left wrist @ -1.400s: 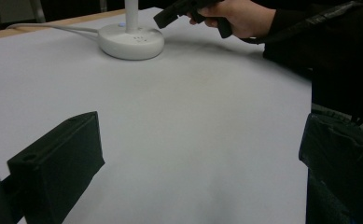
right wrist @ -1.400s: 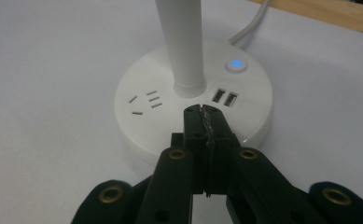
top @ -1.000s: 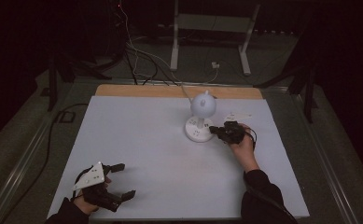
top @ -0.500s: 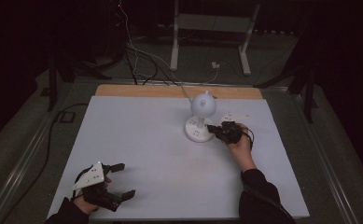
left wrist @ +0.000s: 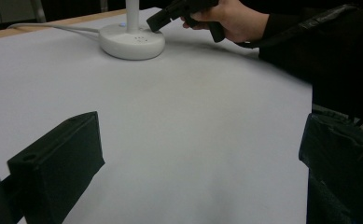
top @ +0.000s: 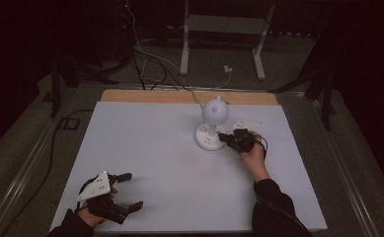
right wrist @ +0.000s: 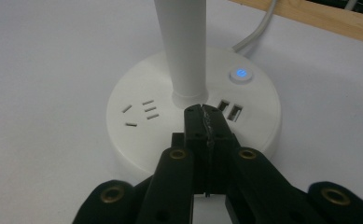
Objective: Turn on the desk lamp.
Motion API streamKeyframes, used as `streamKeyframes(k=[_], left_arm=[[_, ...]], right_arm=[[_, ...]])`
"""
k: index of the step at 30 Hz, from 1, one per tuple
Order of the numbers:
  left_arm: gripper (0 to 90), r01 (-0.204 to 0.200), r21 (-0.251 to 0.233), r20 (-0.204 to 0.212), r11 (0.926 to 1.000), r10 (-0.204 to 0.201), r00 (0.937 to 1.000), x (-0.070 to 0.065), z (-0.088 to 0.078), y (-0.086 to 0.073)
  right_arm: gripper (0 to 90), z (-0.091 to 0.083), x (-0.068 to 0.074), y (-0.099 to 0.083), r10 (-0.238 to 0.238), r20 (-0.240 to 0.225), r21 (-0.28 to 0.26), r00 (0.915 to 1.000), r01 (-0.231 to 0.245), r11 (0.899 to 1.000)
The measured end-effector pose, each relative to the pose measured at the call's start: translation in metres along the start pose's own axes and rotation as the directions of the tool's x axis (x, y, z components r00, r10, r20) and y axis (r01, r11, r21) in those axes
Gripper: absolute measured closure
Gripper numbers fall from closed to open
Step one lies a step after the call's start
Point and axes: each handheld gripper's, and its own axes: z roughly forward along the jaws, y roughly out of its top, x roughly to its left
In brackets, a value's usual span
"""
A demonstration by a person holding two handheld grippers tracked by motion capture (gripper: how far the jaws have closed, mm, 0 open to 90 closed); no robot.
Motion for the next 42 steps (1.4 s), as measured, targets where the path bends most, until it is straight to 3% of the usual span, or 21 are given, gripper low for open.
streamKeyframes(k=[18,23,26,30,33,35,37,38,42], left_arm=[[0.2,-0.002,0.004,0.002,1.0000,0.002,1.0000,0.000,0.000,0.000],[0.2,0.002,-0.001,0.002,1.0000,-0.002,1.0000,0.000,0.000,0.000],[0.3,0.001,0.001,0.001,1.0000,-0.001,1.0000,0.000,0.000,0.000],[0.3,0.001,0.001,0.000,1.0000,-0.001,1.0000,0.000,0.000,0.000],[0.2,-0.002,0.005,-0.002,1.0000,0.002,1.0000,0.000,0.000,0.000],[0.2,-0.004,0.005,-0.005,1.0000,0.004,1.0000,0.000,0.000,0.000],[0.3,-0.004,0.006,-0.004,1.0000,0.004,1.0000,0.000,0.000,0.000],[0.2,-0.004,0.006,-0.005,1.0000,0.005,1.0000,0.000,0.000,0.000],[0.2,-0.001,0.002,-0.008,1.0000,0.001,1.0000,0.000,0.000,0.000]], right_arm=[[90.0,-0.001,-0.004,-0.006,0.023,-0.023,-0.033,0.9995,-0.024,0.999],[89.9,-0.002,0.001,-0.001,-0.010,0.008,-0.004,0.9999,0.010,1.000],[88.7,-0.005,0.001,0.002,0.009,-0.004,-0.021,1.0000,-0.009,1.000],[78.9,-0.007,0.003,0.006,0.001,-0.010,-0.018,0.9999,-0.001,1.000],[64.0,-0.009,0.004,0.006,-0.010,-0.012,-0.021,0.9999,0.009,1.000],[52.7,-0.009,0.003,0.006,-0.014,-0.030,-0.027,0.9995,0.014,1.000],[48.6,-0.012,0.001,0.007,-0.010,-0.065,-0.031,0.9978,0.008,0.999],[41.0,-0.012,0.001,0.007,-0.011,-0.064,-0.035,0.9979,0.008,0.999],[27.8,-0.016,0.001,0.010,0.008,-0.051,-0.041,0.9987,-0.010,0.999]])
